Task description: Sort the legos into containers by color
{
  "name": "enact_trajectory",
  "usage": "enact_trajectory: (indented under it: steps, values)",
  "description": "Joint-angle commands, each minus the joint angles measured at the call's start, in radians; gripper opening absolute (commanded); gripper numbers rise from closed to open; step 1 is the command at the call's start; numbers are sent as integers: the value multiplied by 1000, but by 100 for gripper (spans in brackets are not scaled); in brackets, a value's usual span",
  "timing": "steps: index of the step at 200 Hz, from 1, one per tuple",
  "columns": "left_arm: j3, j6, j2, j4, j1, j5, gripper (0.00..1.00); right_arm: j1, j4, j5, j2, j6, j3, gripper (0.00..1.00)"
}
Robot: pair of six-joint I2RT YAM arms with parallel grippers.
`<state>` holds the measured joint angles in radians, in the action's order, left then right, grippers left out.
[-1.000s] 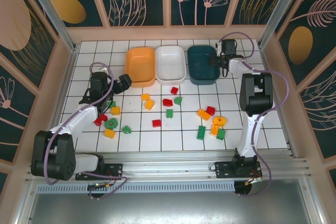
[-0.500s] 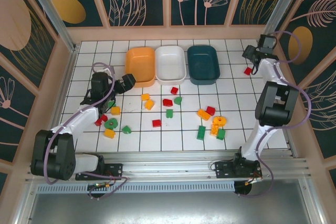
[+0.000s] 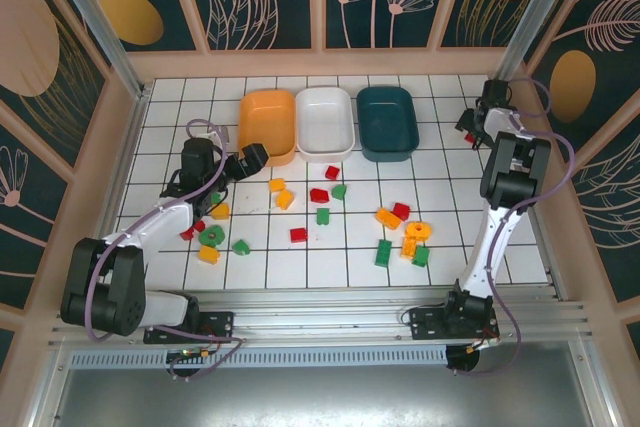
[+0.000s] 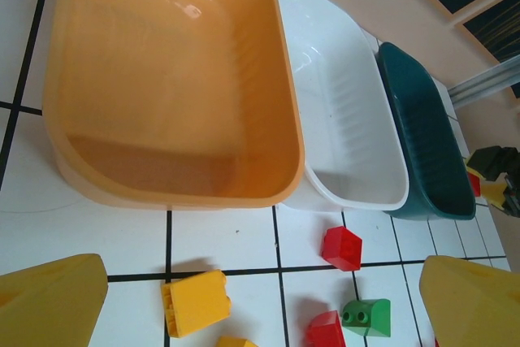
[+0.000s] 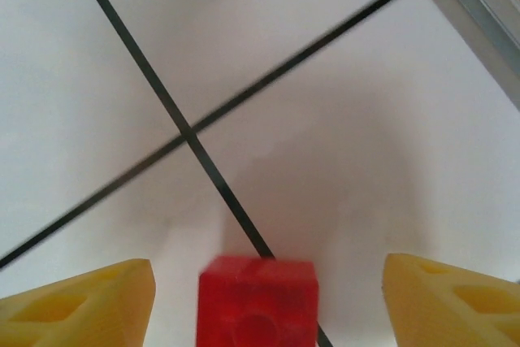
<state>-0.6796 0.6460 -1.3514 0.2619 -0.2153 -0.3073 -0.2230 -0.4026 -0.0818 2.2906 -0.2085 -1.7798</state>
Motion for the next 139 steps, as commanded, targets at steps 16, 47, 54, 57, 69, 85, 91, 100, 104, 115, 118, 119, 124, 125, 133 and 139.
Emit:
enact_trajectory:
  steps: [16,47,54,57,69,85,91,100,104,115,118,119,124,125,133,139]
  values:
    - [3,17,3,38,-5,-10,98,0,-59,4,54,-11,-77,51]
    - [-5,7,6,24,-6,-2,98,6,-40,13,31,-22,-28,47]
    - [-8,7,7,22,-6,0,98,9,-34,9,24,-24,-16,47]
    - [-8,6,5,23,-6,1,98,10,-32,5,22,-23,-11,47]
    - [-13,9,3,22,-5,-5,98,13,-26,-4,12,-25,7,48]
    - [-13,9,4,23,-5,-9,98,13,-5,0,0,-34,38,46]
    - [-10,9,5,22,-5,-9,98,12,-6,10,0,-36,41,44]
    - [-9,8,6,19,-5,-9,98,16,4,12,0,-34,46,36]
    - [-9,8,7,18,-5,-9,98,17,7,7,0,-34,47,33]
    - [-9,5,9,13,-5,-9,98,21,-2,-11,-2,-29,36,24]
    - [-9,3,10,12,-5,-9,98,22,-1,-15,-7,-30,36,22]
    - [-9,3,11,12,-6,-8,98,22,0,-16,-9,-31,37,22]
    - [-9,1,13,10,-6,-5,98,24,9,-16,-23,-33,45,20]
    - [-7,1,13,10,-5,-4,98,25,13,-16,-27,-34,47,20]
    - [-4,2,16,7,-5,3,98,30,35,-10,-62,-40,75,19]
    - [0,1,19,7,-6,9,98,38,49,-10,-91,-42,93,18]
